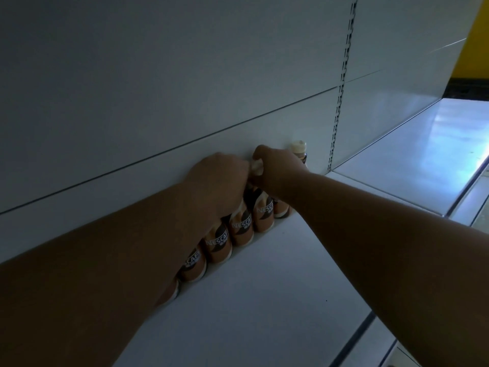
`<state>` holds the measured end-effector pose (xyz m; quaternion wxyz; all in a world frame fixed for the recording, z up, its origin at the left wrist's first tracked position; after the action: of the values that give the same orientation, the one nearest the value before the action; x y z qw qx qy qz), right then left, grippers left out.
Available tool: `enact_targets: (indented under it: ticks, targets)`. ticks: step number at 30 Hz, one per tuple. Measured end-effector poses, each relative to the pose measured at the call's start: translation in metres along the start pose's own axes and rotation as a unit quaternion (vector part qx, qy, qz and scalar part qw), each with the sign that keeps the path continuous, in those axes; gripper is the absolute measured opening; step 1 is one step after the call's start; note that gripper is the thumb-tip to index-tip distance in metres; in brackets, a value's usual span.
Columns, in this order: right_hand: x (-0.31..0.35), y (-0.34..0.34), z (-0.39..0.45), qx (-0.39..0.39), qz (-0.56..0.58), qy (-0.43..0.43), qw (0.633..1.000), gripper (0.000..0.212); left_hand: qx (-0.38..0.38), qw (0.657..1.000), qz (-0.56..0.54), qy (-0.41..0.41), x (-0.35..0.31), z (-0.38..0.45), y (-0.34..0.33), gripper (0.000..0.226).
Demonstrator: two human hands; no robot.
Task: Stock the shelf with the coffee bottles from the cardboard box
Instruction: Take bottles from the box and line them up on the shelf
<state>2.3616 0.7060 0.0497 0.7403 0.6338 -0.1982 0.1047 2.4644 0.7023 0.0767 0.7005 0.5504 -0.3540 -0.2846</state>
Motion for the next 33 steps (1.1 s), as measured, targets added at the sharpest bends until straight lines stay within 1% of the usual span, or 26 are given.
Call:
enact_targets:
  ticks: [2,3,5,6,7,8,10,13,16,18,20,21,24,26,27,29,33]
  targets:
    - [-0.005,0.004,-0.006,-0.015,0.024,-0.004,1.0,0.044,-0.014,1.0,0.001,-0.015,-0.003,0.004,0.004,0.009]
    - [-0.009,0.007,-0.01,-0.034,0.036,-0.006,0.999,0.043,-0.023,0.999,-0.002,-0.024,-0.006,0.007,0.007,0.012]
    - [-0.022,0.017,-0.018,-0.077,0.058,-0.012,0.995,0.034,-0.041,0.999,-0.02,-0.03,-0.012,0.013,0.013,0.012]
    - [-0.029,0.022,-0.021,-0.091,0.057,-0.013,0.994,0.029,-0.051,0.998,-0.026,-0.028,-0.016,0.018,0.016,0.011]
    - [-0.036,0.027,-0.023,-0.102,0.043,-0.013,0.994,0.025,-0.057,0.998,-0.031,-0.024,-0.019,0.023,0.017,0.015]
    - [-0.043,0.032,-0.025,-0.113,0.024,-0.013,0.993,0.022,-0.058,0.997,-0.033,-0.023,-0.023,0.029,0.017,0.019]
    - [-0.058,0.04,-0.026,-0.134,0.001,-0.02,0.991,0.019,-0.052,0.998,-0.03,-0.023,-0.03,0.043,0.014,0.021]
    - [-0.077,0.046,-0.02,-0.143,0.003,-0.031,0.989,0.025,-0.029,0.999,-0.018,-0.015,-0.035,0.063,0.01,0.021]
    - [-0.086,0.046,-0.011,-0.134,-0.006,-0.03,0.991,0.039,0.021,1.0,0.008,-0.011,-0.038,0.08,0.0,0.023]
    - [-0.086,0.037,0.001,-0.084,-0.016,-0.021,0.996,0.048,0.066,0.998,0.001,-0.015,-0.04,0.089,-0.007,0.024]
    - [-0.086,0.028,0.012,-0.033,-0.033,-0.019,0.999,0.049,0.106,0.994,-0.013,-0.009,-0.041,0.096,-0.011,0.026]
    - [-0.087,0.027,0.016,-0.026,-0.042,-0.019,0.999,0.045,0.115,0.993,-0.014,-0.004,-0.04,0.099,-0.012,0.028]
    - [-0.093,0.039,0.018,-0.053,-0.055,-0.031,0.997,0.03,0.098,0.995,-0.023,-0.021,-0.039,0.104,-0.012,0.026]
    - [-0.102,0.047,0.015,-0.069,-0.048,-0.038,0.996,0.027,0.086,0.996,-0.013,-0.029,-0.039,0.106,-0.014,0.016]
    - [-0.105,0.048,0.013,-0.072,-0.04,-0.039,0.996,0.027,0.082,0.996,-0.008,-0.026,-0.041,0.107,-0.014,0.015]
    - [-0.109,0.049,0.01,-0.071,-0.028,-0.038,0.996,0.032,0.075,0.997,0.004,-0.016,-0.043,0.108,-0.016,0.023]
    - [-0.107,0.044,0.009,-0.05,-0.024,-0.017,0.998,0.035,0.055,0.998,-0.008,-0.035,-0.051,0.11,-0.021,0.021]
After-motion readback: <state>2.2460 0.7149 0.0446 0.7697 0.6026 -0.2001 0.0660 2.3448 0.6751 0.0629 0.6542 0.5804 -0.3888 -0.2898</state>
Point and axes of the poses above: each hand's wrist, its own z-axis towards the middle knuckle, its own y-axis out of the back of the hand, x = y × z, the point moved 7 cm from there along z, towards the middle knuckle, and after that the axes turned 11 degrees about x, right-handed, at the moved point
